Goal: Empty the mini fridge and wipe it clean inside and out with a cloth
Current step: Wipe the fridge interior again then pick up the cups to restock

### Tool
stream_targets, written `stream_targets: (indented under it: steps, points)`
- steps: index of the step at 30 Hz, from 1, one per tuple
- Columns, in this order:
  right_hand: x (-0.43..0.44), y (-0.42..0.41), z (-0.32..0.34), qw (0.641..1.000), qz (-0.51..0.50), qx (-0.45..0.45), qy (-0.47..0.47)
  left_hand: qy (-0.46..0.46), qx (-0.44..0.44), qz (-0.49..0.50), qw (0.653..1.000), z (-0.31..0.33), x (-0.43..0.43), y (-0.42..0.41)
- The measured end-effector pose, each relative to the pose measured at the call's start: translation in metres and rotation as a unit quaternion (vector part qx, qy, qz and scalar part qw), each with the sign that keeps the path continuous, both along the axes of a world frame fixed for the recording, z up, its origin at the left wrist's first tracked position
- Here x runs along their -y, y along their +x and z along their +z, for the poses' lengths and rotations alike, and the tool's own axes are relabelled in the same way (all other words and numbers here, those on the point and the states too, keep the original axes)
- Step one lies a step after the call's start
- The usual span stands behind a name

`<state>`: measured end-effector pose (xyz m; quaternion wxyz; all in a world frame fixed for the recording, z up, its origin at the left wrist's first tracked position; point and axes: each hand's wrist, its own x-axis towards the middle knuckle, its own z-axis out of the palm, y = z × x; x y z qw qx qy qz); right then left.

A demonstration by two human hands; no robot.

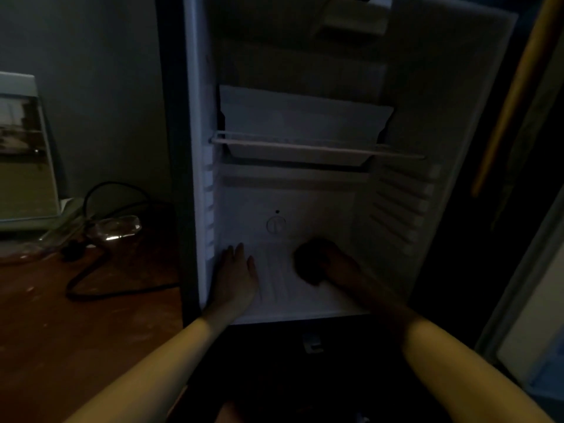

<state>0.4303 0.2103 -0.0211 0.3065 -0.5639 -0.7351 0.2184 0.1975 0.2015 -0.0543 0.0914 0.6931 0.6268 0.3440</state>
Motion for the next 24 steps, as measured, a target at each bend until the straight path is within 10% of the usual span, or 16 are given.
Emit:
stream_targets:
  steps: [4, 12, 15, 19, 24]
  points:
    - [0.049, -0.012, -0.009, 0.997, 0.035, 0.065, -0.037, 0.014, 0.034, -0.023, 0.999, 0.007, 0.024, 0.001]
    - [0.119, 0.005, 0.026, 0.956, 0.118, -0.138, -0.228, -0.088, -0.045, -0.027, 0.995, 0.019, 0.081, -0.012]
    - [0.086, 0.026, 0.044, 0.963, -0.046, -0.238, -0.118, -0.122, -0.045, -0.021, 0.991, 0.025, 0.086, -0.014]
    - [0.060, 0.020, 0.034, 0.989, -0.107, -0.084, 0.054, -0.124, -0.011, -0.004, 0.992, 0.025, 0.075, -0.009]
    - [0.013, 0.020, -0.011, 0.992, -0.106, 0.060, 0.035, -0.060, 0.012, 0.020, 0.998, 0.008, 0.055, -0.004]
